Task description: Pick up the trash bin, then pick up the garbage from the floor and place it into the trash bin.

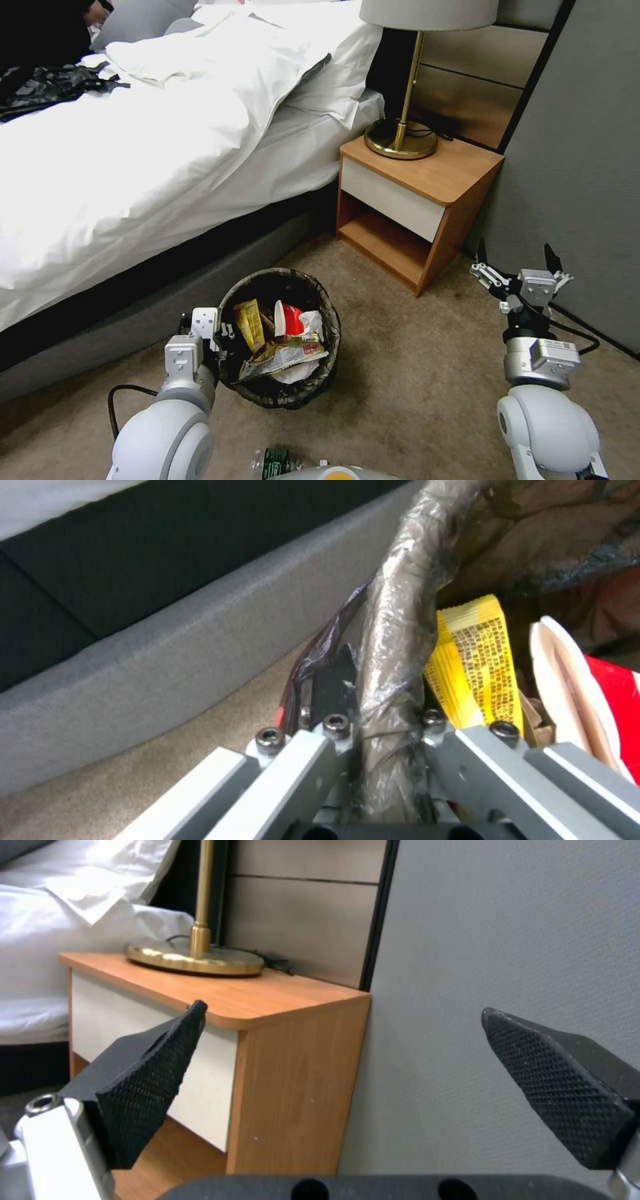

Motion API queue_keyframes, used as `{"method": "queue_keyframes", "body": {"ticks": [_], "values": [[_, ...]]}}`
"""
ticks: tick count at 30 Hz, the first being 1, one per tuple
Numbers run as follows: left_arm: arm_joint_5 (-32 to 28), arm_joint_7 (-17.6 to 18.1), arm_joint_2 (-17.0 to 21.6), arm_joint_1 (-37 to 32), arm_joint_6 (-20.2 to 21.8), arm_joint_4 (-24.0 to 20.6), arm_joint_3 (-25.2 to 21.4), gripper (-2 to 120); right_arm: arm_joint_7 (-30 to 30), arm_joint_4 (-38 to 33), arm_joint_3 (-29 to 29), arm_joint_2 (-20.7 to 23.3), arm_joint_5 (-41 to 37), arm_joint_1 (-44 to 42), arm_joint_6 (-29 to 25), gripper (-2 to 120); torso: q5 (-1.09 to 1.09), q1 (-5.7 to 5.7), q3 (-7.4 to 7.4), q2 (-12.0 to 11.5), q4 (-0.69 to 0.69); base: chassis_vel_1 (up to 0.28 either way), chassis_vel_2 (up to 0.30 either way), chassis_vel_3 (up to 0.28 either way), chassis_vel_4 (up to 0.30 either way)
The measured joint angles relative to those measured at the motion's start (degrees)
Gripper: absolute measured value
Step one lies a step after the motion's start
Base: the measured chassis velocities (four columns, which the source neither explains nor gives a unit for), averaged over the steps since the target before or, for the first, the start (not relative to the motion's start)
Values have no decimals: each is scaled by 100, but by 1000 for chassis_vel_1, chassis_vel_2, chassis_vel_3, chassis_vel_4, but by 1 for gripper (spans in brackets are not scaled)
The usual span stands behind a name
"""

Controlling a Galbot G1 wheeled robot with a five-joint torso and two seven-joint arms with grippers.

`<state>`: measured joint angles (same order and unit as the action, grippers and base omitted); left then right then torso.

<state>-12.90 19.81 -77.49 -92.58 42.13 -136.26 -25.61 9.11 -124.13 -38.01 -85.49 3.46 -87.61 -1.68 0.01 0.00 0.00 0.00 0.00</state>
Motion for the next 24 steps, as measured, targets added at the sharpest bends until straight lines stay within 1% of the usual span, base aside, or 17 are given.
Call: {"method": "queue_keyframes", "body": {"ticks": [24], "values": [[-17,4,4,29,0,26,-16,0,60,75,104,19,90,9,80,100,-1,0,0,0,0,0,0,0,0]]}}
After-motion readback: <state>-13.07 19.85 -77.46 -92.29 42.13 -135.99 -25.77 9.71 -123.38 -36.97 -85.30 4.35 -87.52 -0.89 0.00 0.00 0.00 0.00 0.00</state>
